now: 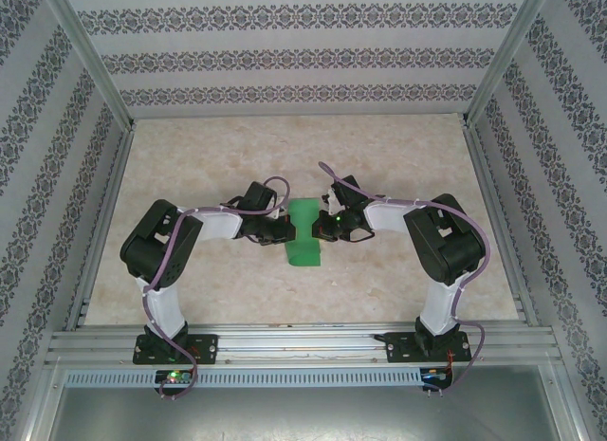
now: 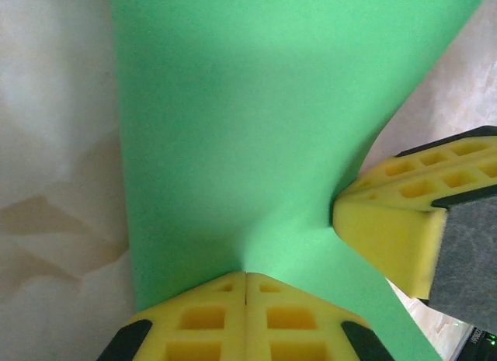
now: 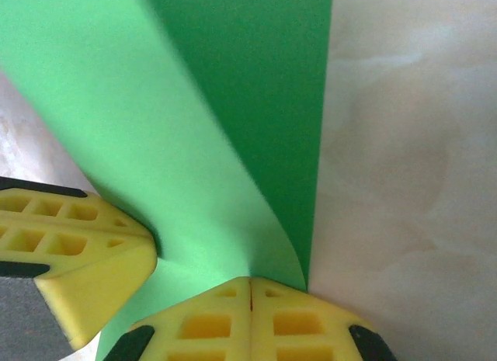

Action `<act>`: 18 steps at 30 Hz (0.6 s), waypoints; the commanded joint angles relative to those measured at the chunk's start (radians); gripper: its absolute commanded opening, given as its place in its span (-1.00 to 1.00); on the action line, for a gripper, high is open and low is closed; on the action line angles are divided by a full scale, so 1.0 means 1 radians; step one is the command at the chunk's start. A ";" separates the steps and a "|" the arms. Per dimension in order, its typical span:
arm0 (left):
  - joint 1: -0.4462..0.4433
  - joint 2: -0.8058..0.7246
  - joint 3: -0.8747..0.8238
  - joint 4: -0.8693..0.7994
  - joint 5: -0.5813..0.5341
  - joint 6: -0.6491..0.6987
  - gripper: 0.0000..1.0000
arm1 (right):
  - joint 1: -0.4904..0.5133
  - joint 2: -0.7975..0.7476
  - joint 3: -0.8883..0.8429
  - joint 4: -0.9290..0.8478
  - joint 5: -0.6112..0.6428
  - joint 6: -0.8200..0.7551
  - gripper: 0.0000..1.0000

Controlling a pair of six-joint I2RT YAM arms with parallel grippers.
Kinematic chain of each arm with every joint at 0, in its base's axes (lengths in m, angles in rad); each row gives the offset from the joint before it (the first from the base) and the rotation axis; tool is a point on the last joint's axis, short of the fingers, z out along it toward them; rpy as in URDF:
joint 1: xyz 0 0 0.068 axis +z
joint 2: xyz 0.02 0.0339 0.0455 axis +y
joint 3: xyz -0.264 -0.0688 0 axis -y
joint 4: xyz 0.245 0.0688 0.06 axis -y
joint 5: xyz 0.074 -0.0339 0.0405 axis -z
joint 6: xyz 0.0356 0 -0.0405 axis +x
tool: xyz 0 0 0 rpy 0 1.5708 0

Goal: Fold a paper plane with a square sheet of paper (fold left side to right side)
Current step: Hold the square sheet of paper at the center of the table.

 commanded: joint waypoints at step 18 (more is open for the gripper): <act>-0.004 0.042 0.004 -0.068 -0.030 0.016 -0.89 | 0.015 -0.004 0.069 0.093 -0.089 0.058 -1.00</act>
